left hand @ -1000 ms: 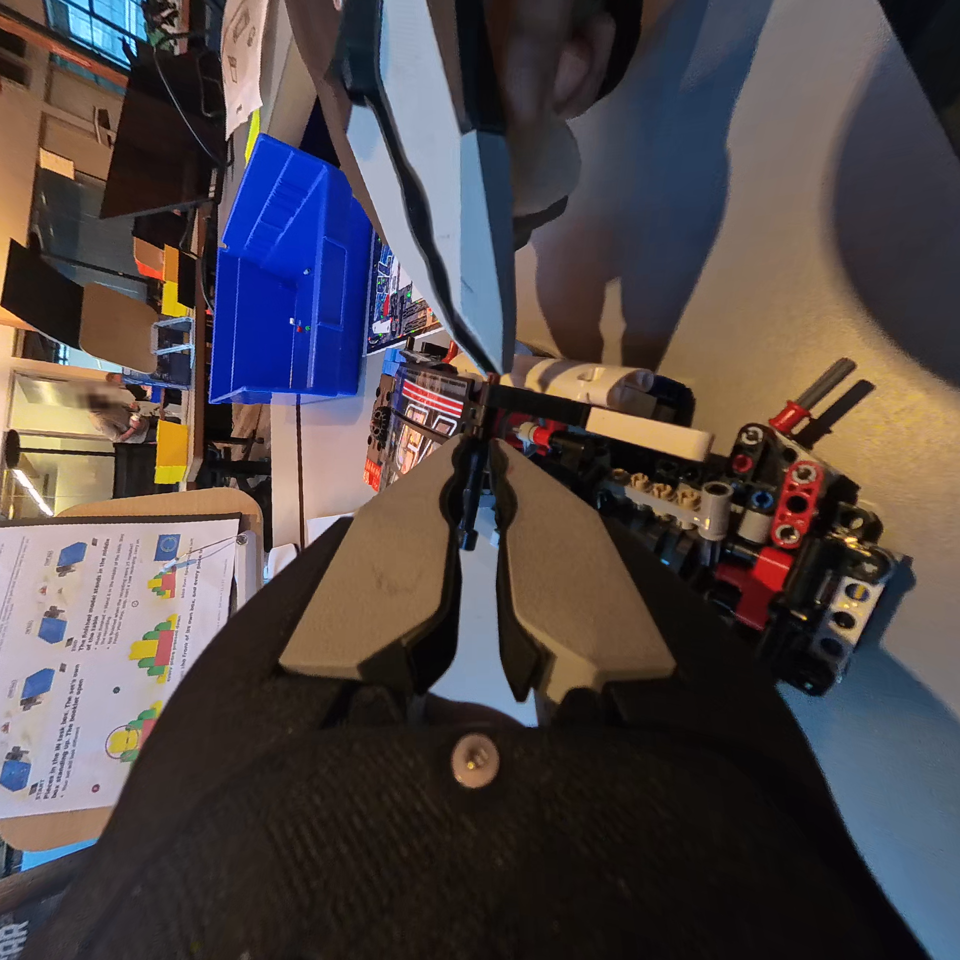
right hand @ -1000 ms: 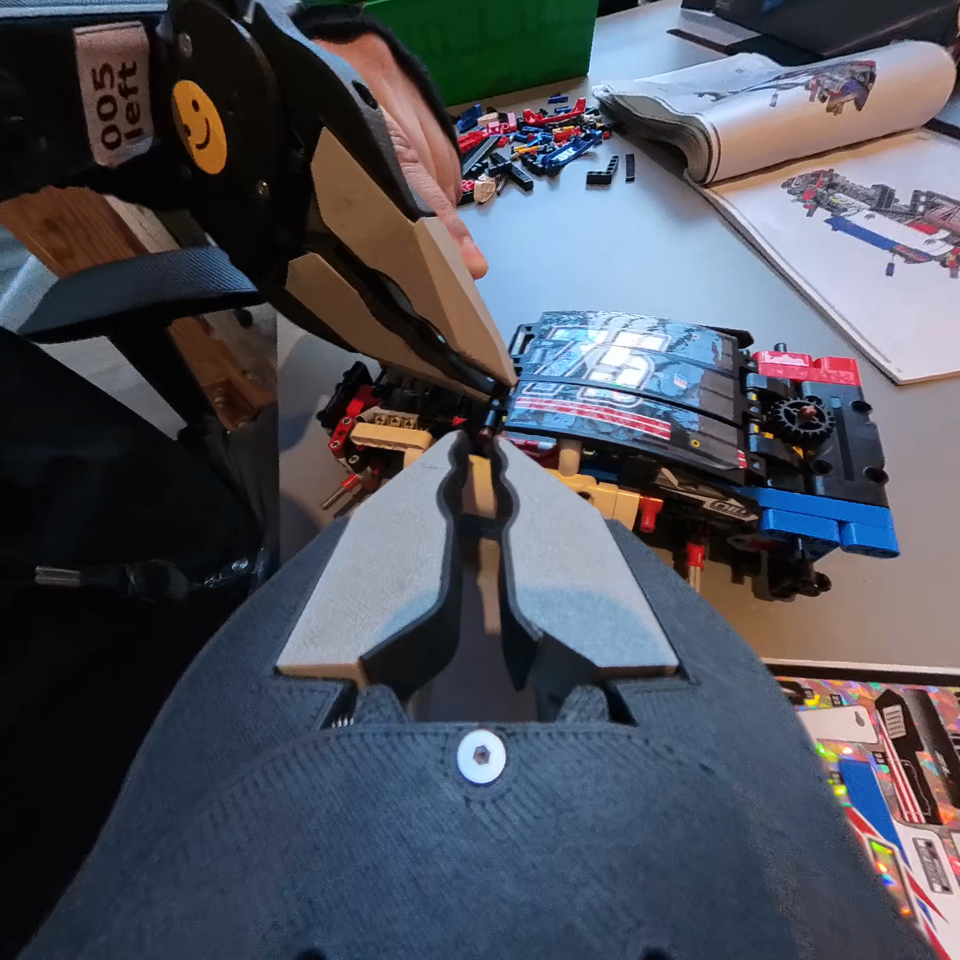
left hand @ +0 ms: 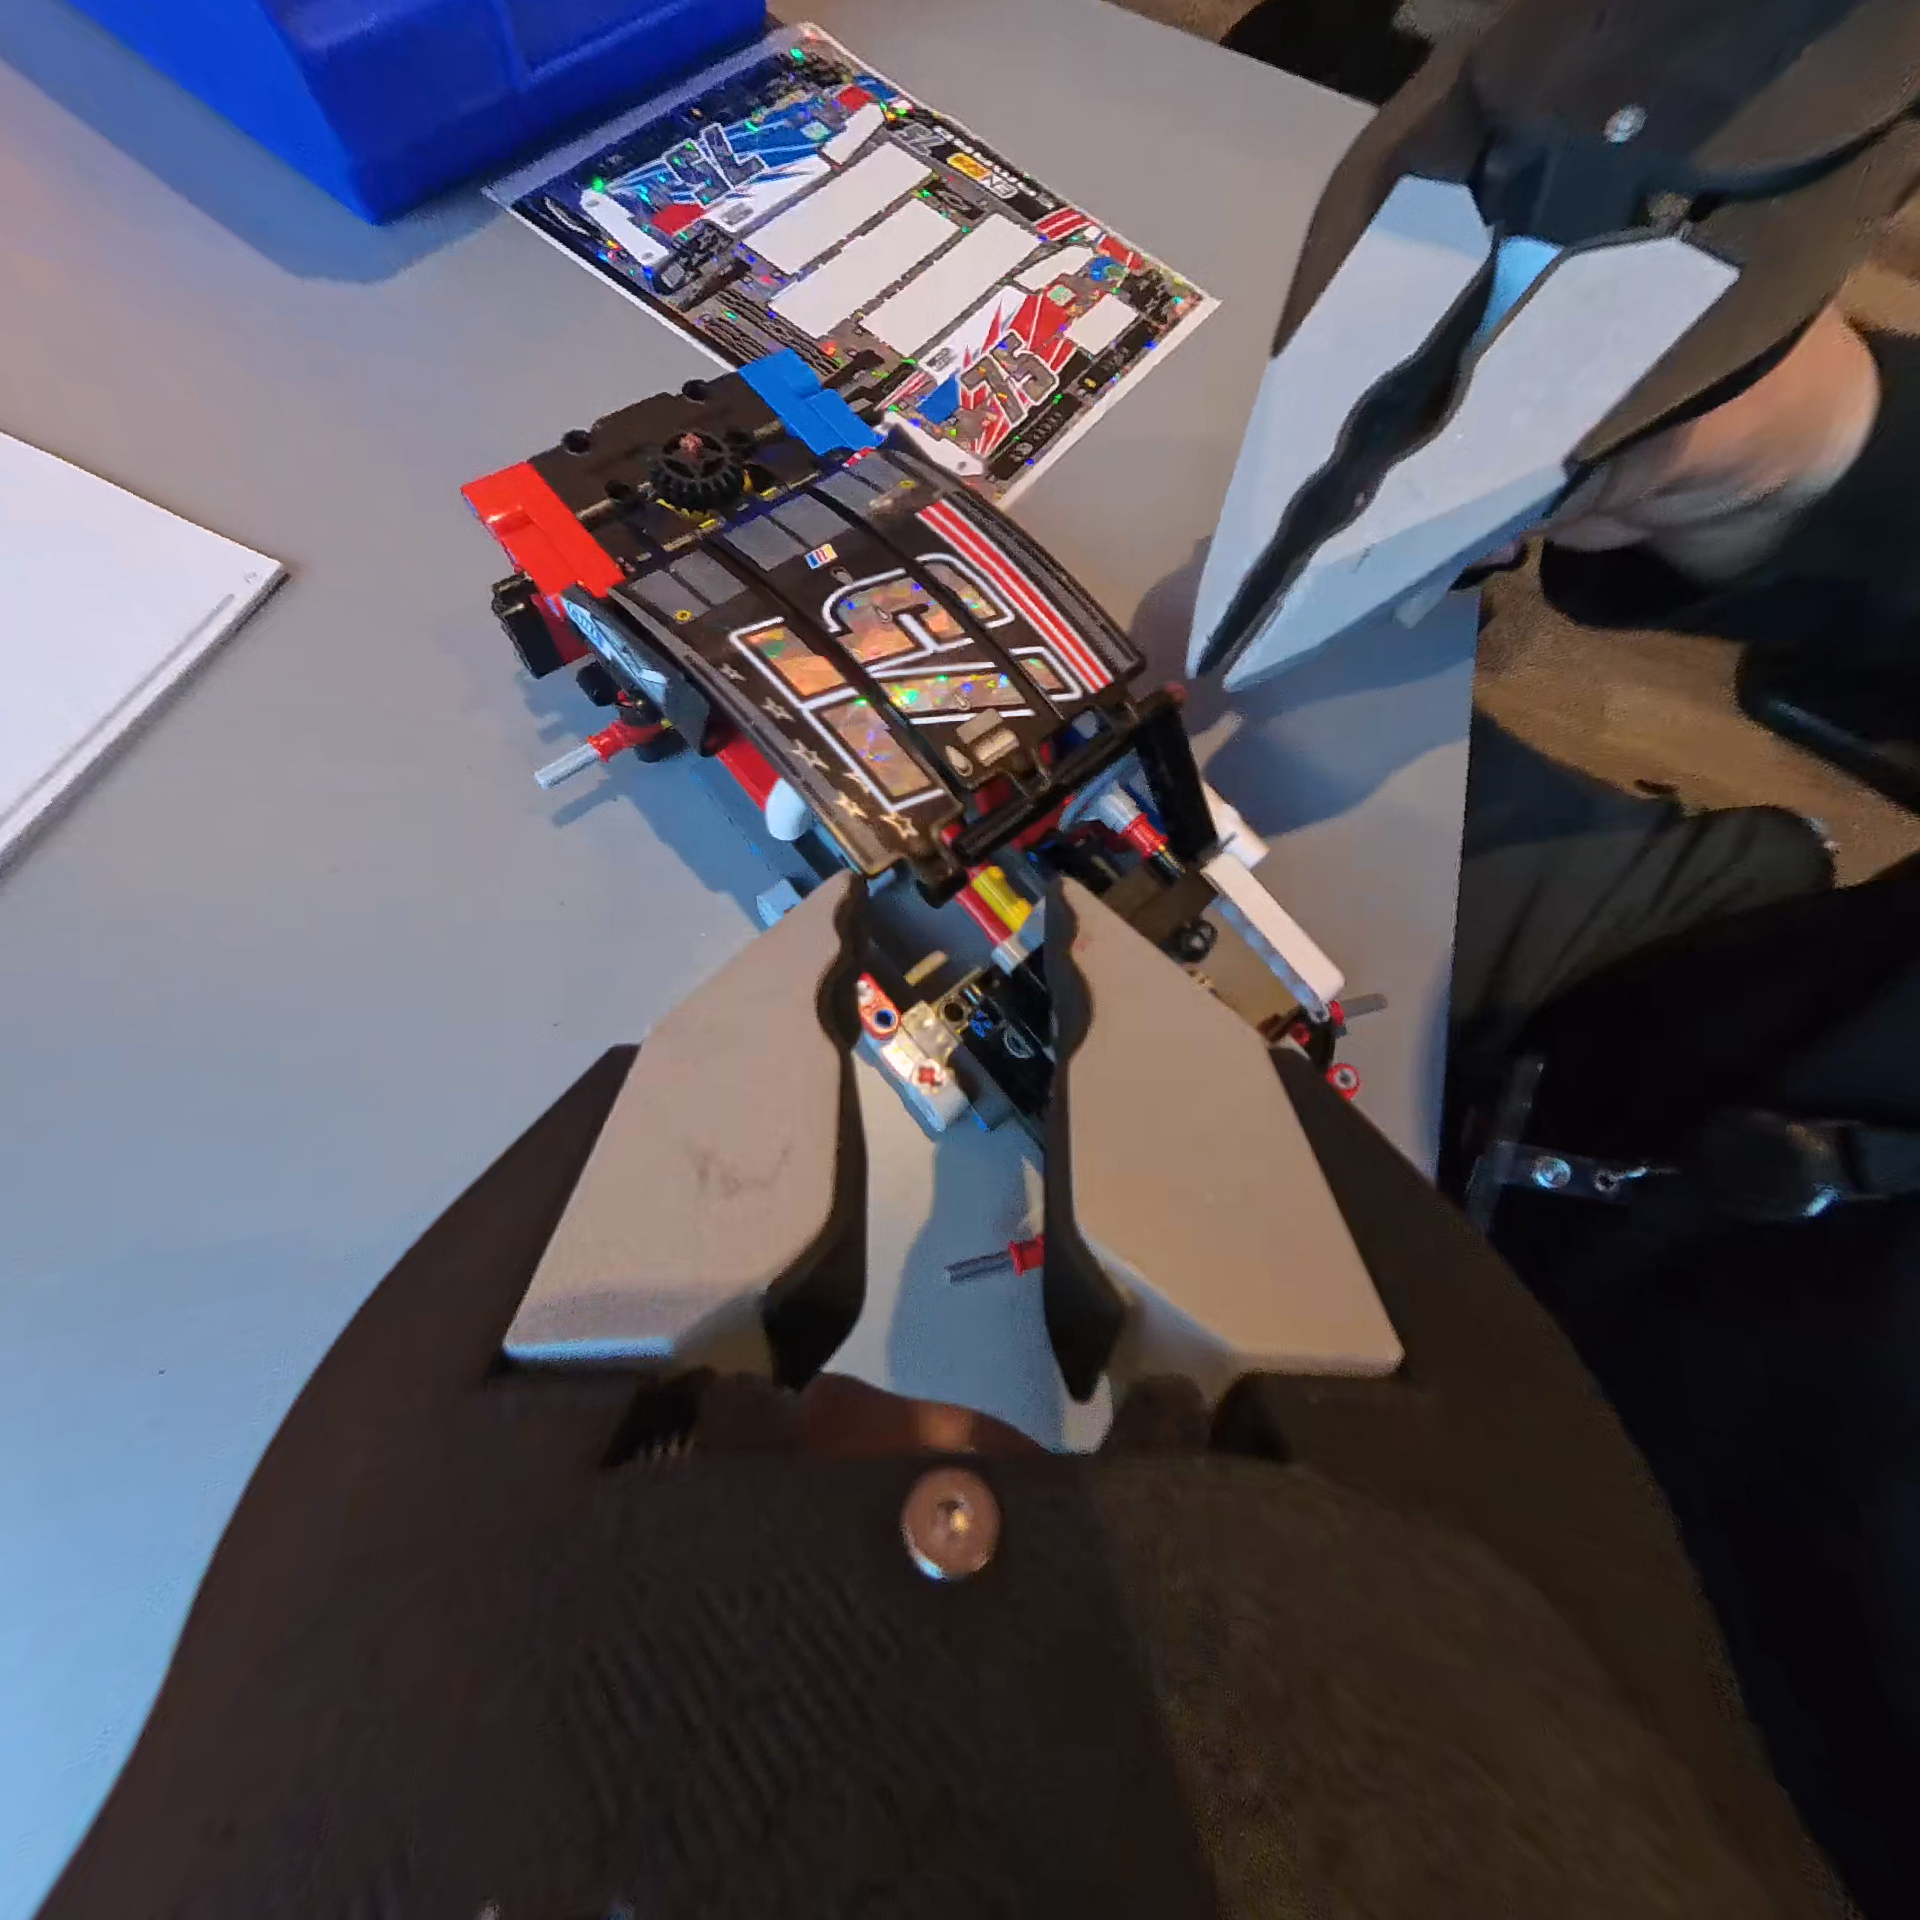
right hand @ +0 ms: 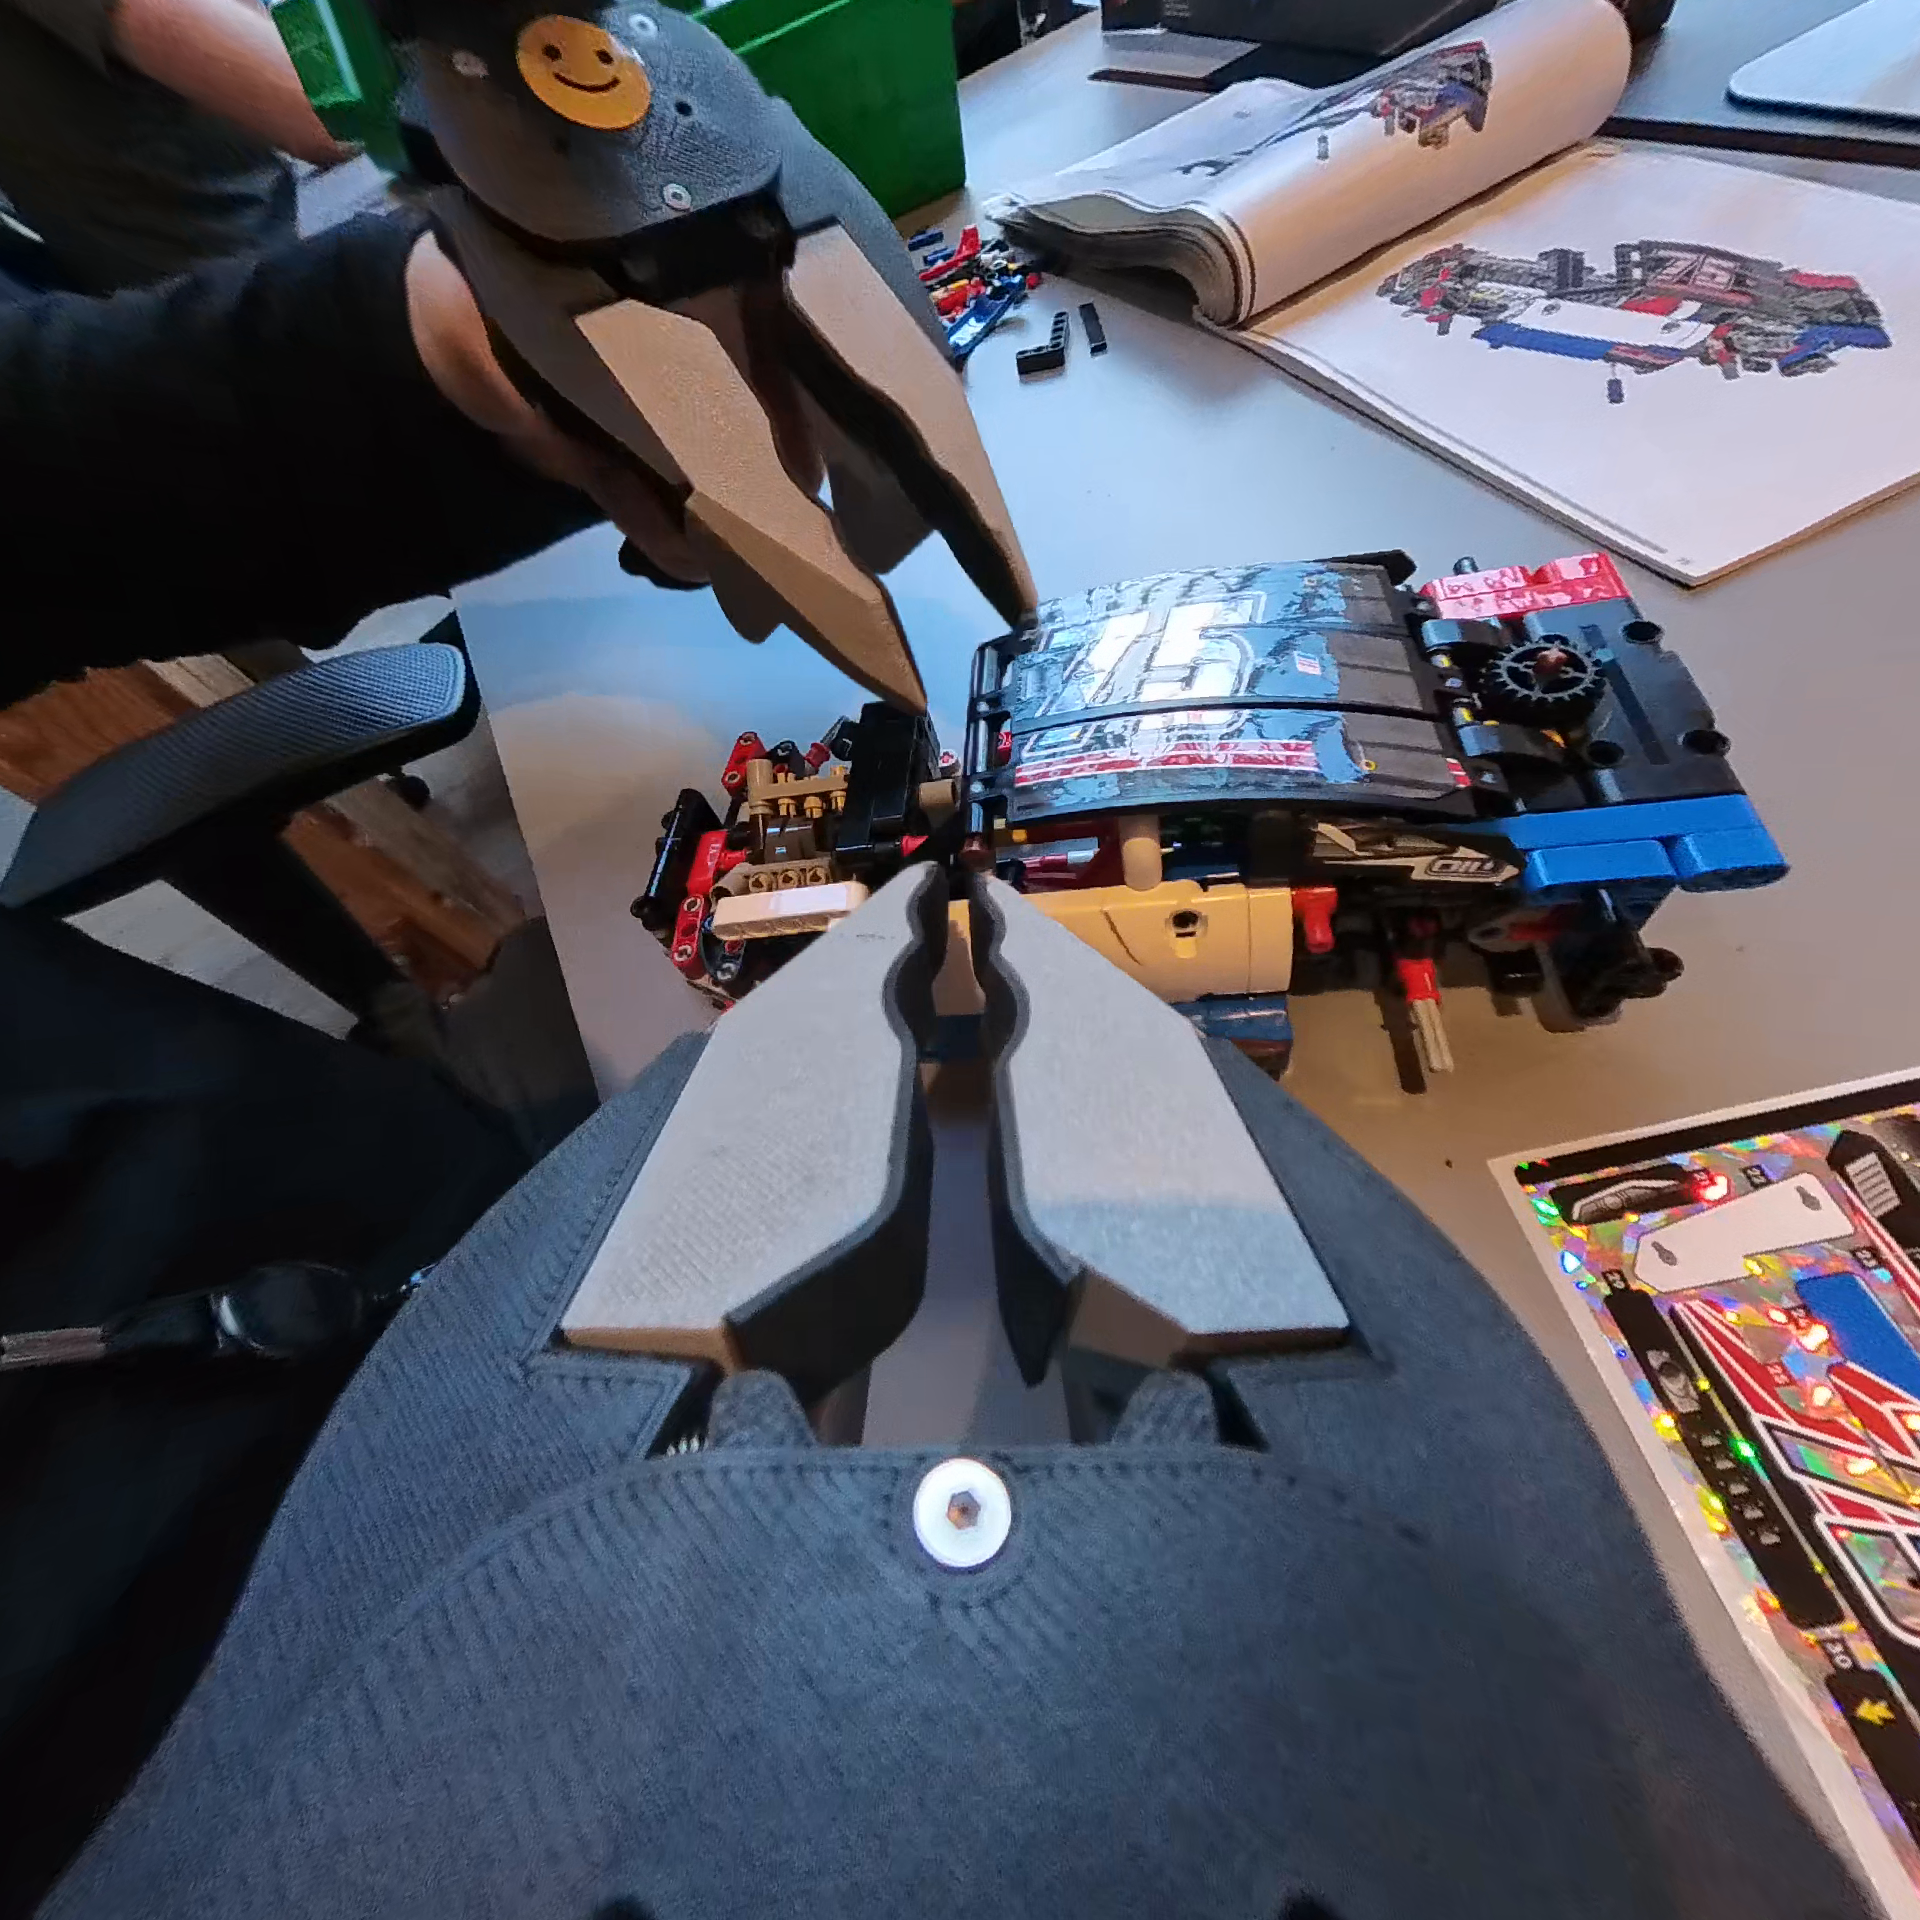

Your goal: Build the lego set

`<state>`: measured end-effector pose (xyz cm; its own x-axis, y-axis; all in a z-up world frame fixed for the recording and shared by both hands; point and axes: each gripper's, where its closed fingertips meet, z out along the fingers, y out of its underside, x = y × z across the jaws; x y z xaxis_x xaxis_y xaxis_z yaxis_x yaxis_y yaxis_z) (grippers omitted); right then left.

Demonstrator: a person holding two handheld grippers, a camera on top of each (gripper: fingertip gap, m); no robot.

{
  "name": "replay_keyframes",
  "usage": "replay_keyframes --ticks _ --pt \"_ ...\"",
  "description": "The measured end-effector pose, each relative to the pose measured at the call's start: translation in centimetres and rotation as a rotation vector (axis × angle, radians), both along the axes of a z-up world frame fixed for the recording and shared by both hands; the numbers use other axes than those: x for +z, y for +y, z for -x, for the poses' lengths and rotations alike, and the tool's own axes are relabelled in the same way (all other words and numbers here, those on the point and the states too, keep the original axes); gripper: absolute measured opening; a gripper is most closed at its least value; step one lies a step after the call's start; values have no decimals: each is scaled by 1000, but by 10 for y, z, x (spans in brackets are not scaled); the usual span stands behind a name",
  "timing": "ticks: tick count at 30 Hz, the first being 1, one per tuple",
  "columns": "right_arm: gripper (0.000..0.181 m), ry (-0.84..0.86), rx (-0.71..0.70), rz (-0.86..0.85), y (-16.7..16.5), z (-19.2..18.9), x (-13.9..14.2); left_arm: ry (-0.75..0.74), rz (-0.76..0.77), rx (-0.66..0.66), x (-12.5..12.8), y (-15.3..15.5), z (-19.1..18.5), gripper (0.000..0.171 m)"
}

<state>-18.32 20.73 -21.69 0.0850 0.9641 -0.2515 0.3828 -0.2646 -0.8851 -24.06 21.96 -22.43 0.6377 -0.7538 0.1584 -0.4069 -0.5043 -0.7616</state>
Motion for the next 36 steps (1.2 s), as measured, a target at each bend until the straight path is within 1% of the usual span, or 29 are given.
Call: replay_keyframes --ticks 3,12,14,18,23,26,29,32,36 --pt "1 -12 -8 -7 2 1 -2 -34 20 0 0 1 -1 30" --pt "0 -32 10 -14 3 5 -6 -28 38 46 -1 4 -1 23" --pt "0 -51 22 -21 2 6 -9 -27 25 60 1 6 0 16" --pt "0 -86 28 -61 2 7 -11 7 26 59 -2 6 1 16" --pt "0 -133 40 -105 2 7 -11 -9 28 59 -1 6 1 16" --pt "0 -228 68 -166 3 6 -11 32 8 54 -3 6 2 16" --pt "0 -361 128 -240 3 4 -12 41 5 54 -2 6 1 16" --pt "0 -499 243 -308 3 3 -13 33 14 55 -2 6 1 16" --pt "0 -646 398 -305 2 1 -14 36 12 63 -2 6 2 16"
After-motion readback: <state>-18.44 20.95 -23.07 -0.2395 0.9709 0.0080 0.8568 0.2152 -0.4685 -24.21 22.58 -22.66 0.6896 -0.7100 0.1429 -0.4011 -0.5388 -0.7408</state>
